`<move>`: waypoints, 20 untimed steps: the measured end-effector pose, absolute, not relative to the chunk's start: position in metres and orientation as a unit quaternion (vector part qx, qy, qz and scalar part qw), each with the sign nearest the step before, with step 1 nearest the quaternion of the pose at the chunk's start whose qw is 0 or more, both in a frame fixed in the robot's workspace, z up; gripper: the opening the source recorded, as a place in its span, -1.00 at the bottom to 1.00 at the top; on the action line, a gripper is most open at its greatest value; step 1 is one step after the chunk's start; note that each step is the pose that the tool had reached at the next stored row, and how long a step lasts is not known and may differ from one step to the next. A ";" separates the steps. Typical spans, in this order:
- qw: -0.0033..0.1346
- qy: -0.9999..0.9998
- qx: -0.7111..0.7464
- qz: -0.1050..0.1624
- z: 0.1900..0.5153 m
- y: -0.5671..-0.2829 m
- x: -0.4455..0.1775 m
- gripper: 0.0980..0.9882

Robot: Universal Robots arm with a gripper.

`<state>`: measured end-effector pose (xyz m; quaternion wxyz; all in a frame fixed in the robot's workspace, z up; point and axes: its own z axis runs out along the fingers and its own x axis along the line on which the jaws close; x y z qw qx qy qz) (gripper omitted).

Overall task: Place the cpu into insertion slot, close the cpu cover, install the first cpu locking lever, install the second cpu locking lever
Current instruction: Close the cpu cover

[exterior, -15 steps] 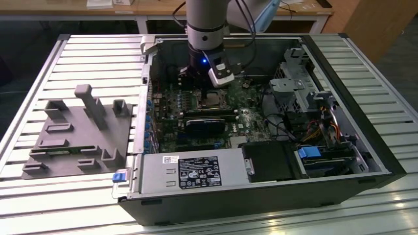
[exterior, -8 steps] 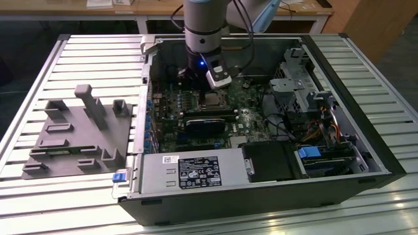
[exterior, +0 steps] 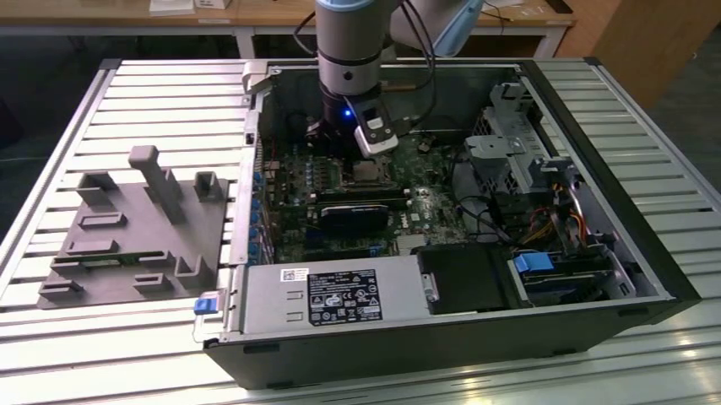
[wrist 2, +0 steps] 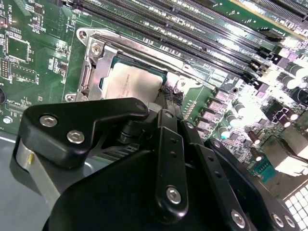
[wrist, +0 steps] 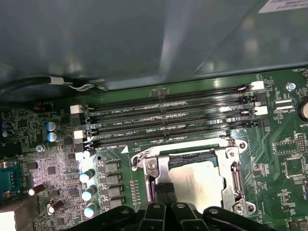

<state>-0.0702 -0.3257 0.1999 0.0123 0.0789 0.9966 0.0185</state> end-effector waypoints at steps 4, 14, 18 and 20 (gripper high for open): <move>0.012 0.997 0.079 0.019 0.200 -0.326 -0.070 -0.98; 0.012 0.997 0.079 0.019 0.205 -0.326 -0.067 -0.98; 0.012 0.997 0.079 0.019 0.213 -0.326 -0.067 -0.98; 0.012 0.997 0.079 0.019 0.214 -0.326 -0.066 -0.98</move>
